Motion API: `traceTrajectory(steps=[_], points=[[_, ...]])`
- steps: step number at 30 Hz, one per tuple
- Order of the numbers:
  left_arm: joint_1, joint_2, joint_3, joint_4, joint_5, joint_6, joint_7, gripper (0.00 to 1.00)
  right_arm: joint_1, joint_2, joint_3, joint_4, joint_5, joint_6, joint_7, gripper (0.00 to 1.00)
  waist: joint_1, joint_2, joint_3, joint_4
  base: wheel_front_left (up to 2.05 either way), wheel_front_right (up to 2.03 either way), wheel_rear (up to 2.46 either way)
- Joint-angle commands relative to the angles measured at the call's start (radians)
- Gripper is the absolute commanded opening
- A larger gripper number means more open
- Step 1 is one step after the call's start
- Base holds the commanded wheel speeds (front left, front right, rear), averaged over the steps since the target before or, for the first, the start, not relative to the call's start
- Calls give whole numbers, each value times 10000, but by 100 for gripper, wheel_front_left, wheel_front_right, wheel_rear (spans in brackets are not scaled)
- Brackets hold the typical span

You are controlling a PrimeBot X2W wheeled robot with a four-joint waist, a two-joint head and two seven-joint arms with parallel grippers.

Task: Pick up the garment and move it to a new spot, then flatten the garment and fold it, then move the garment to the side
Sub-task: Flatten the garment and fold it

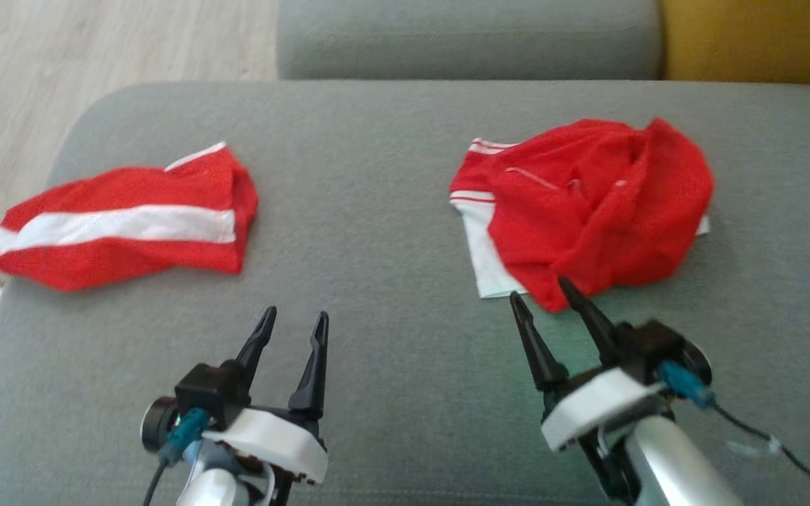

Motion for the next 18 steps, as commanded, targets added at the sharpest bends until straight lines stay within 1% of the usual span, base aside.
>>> traceTrajectory(steps=[1,10,18], points=[[-611,-98,294,-188,158,-59,-123,100,-932,-35,352,377,59,-7,148,100,0,0,469,517,0,0,0],[-895,-293,121,68,214,-236,-124,100,-2641,-35,500,3148,358,-7,617,100,0,0,1091,1470,0,0,0],[-1004,-340,89,137,178,-247,-124,100,-3484,-35,-140,4958,146,-7,721,100,0,0,1316,1818,0,0,0]])
